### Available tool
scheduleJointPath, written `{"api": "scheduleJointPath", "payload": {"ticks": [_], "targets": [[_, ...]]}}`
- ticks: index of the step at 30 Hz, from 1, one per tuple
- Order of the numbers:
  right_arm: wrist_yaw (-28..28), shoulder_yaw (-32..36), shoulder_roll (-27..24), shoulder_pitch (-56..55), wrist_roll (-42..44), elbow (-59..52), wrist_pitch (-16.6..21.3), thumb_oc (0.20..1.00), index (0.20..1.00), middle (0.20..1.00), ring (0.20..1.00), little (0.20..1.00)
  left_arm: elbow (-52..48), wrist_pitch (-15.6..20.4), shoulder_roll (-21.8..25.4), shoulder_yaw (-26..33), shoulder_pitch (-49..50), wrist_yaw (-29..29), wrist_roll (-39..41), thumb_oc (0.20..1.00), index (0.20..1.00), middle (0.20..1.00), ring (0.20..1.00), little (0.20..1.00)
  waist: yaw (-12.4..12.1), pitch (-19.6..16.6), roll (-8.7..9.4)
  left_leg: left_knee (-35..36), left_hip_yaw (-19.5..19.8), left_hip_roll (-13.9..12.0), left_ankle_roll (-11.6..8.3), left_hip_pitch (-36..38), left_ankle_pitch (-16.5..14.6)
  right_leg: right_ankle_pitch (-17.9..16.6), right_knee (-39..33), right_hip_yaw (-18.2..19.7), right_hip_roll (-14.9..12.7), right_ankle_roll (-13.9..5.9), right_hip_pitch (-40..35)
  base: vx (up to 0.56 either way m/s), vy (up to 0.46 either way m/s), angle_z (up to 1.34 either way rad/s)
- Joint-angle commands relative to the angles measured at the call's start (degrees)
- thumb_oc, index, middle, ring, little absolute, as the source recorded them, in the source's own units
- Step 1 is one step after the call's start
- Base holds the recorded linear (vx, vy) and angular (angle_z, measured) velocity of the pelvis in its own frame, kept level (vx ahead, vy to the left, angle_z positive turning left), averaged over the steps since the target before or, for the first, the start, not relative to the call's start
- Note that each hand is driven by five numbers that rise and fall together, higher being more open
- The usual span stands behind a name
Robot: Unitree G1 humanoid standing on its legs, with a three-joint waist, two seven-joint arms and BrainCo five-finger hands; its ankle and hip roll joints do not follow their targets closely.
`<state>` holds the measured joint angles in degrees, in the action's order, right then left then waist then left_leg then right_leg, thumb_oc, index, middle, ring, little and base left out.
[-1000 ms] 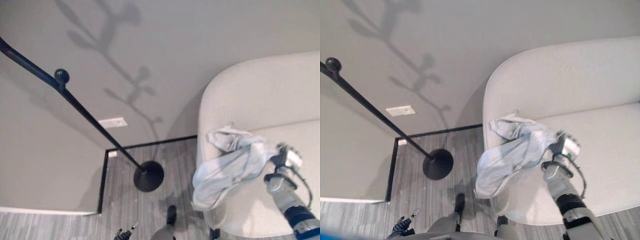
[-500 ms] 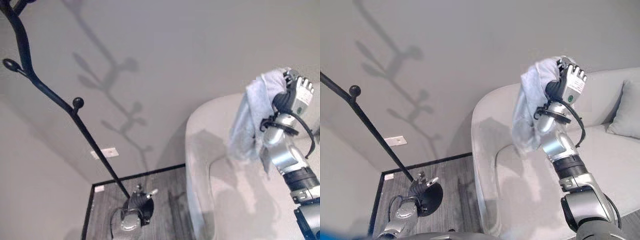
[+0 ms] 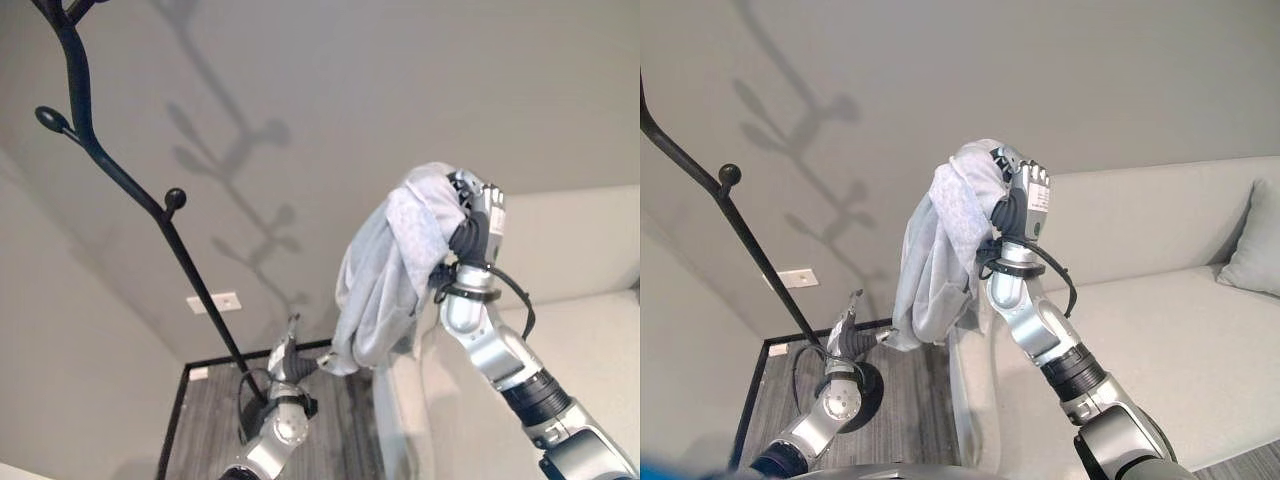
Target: Hang the clothes on the sofa on the clothes rack.
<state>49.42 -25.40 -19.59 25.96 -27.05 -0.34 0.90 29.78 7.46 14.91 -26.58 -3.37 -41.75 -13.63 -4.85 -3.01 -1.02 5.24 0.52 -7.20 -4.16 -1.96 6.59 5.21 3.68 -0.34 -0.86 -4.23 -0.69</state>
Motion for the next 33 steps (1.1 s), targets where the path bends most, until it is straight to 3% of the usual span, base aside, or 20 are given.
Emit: {"api": "scheduleJointPath", "payload": {"ticks": [1, 8, 13, 16, 17, 18, 21, 25, 29, 33], "targets": [[-0.7, -0.2, 1.9, 5.6, 1.0, -4.9, 3.9, 0.2, 0.2, 0.2, 0.2, 0.2, 0.2, 2.4, 1.4, -1.7, -7.3, -4.1, -3.0, 1.0, 1.0, 1.0, 1.0, 1.0, 0.5, -0.8, 4.55, -0.2, 0.2, -1.0, -2.81, -1.1, -2.1, -4.1, -8.6, 0.8, -3.1, -1.93, -4.4, 0.0, 0.0, 0.0], [-2.3, -7.1, 6.5, 13.1, 1.8, -4.1, 5.5, 0.2, 0.2, 0.2, 0.2, 0.2, 3.6, 0.2, -1.9, -12.2, -17.5, -6.5, -11.3, 1.0, 1.0, 1.0, 1.0, 1.0, 2.0, -1.4, 4.56, -0.2, -0.2, -1.2, -2.65, -1.1, -1.7, -4.8, -8.4, 1.5, -3.1, -1.84, -4.0, -0.03, 0.008, -0.02], [-3.4, -8.9, 8.4, 15.9, 3.9, -4.1, 5.7, 0.2, 0.2, 0.2, 0.2, 0.2, 7.6, 1.6, -6.6, -16.7, -21.0, -3.7, -8.4, 1.0, 1.0, 1.0, 1.0, 1.0, 2.8, -1.5, 4.71, -0.2, -0.4, -1.1, -2.53, -1.2, -1.6, -5.0, -8.3, 1.9, -3.2, -1.75, -3.7, -0.01, 0.002, -0.05], [-3.6, -9.4, 9.5, 17.4, 5.0, -3.6, 4.9, 0.2, 0.2, 0.2, 0.2, 0.2, 10.0, 3.1, -10.2, -18.9, -21.2, 1.4, -2.1, 1.0, 1.0, 1.0, 1.0, 1.0, 3.4, -1.4, 4.73, -0.2, -0.5, -1.2, -2.42, -1.3, -1.6, -5.1, -8.3, 2.1, -3.2, -1.7, -3.5, 0.0, -0.002, -0.01], [-3.6, -9.6, 9.7, 17.6, 5.1, -3.5, 4.7, 0.2, 0.2, 0.2, 0.2, 0.2, 10.4, 3.2, -11.1, -19.4, -20.9, 3.1, 0.0, 0.815, 0.815, 0.815, 0.815, 0.815, 3.5, -1.3, 4.7, -0.2, -0.6, -1.1, -2.39, -1.3, -1.6, -5.2, -8.3, 2.2, -3.2, -1.69, -3.5, 0.0, 0.0, 0.0], [-3.7, -9.6, 9.9, 17.8, 5.2, -3.4, 4.2, 0.2, 0.2, 0.2, 0.2, 0.2, 11.3, 2.9, -12.2, -20.0, -20.9, 5.1, 2.4, 0.2, 0.2, 0.2, 0.2, 0.2, 3.7, -1.2, 4.62, -0.2, -0.6, -1.1, -2.35, -1.3, -1.5, -5.3, -8.2, 2.2, -3.2, -1.64, -3.4, -0.02, -0.003, -0.03], [-4.1, -9.3, 9.3, 17.5, 5.4, -3.7, 2.7, 0.2, 0.2, 0.2, 0.2, 0.2, 10.9, 2.5, -13.0, -19.9, -20.1, 8.9, 7.3, 0.2, 0.2, 0.2, 0.2, 0.2, 3.8, -1.0, 4.32, -0.2, -0.7, -1.0, -2.26, -1.4, -1.4, -5.4, -8.2, 2.4, -3.2, -1.59, -3.2, 0.0, 0.002, -0.06], [-3.7, -7.9, 7.4, 16.6, 5.0, -4.4, 1.0, 0.2, 0.2, 0.2, 0.2, 0.2, 8.8, 2.3, -11.5, -17.1, -19.2, 8.5, 10.8, 0.2, 0.2, 0.2, 0.2, 0.2, 3.5, -0.9, 4.04, -0.2, -0.7, -1.0, -2.18, -1.3, -1.4, -5.4, -8.2, 2.3, -3.1, -1.59, -3.3, -0.01, -0.002, -0.03], [-4.0, -4.3, 2.5, 12.5, 2.0, -8.6, 0.9, 0.2, 0.2, 0.2, 0.2, 0.2, 0.6, 2.8, -4.6, -10.4, -16.3, 5.7, 8.4, 0.2, 0.2, 0.2, 0.2, 0.2, 2.7, -0.9, 3.64, -0.2, -0.5, -0.9, -2.17, -1.1, -1.4, -5.2, -8.1, 2.0, -3.1, -1.6, -3.7, 0.0, 0.0, 0.0], [-4.1, -2.0, 0.8, 9.7, 1.3, -10.3, 1.8, 0.2, 0.2, 0.2, 0.2, 0.2, -5.1, 2.6, 0.1, -7.0, -14.9, 3.9, 3.9, 0.2, 0.2, 0.2, 0.2, 0.2, 2.4, -1.0, 3.51, -0.2, -0.3, -0.8, -2.2, -0.9, -1.5, -5.0, -8.1, 1.7, -3.1, -1.64, -3.9, 0.01, 0.003, 0.06]]}}
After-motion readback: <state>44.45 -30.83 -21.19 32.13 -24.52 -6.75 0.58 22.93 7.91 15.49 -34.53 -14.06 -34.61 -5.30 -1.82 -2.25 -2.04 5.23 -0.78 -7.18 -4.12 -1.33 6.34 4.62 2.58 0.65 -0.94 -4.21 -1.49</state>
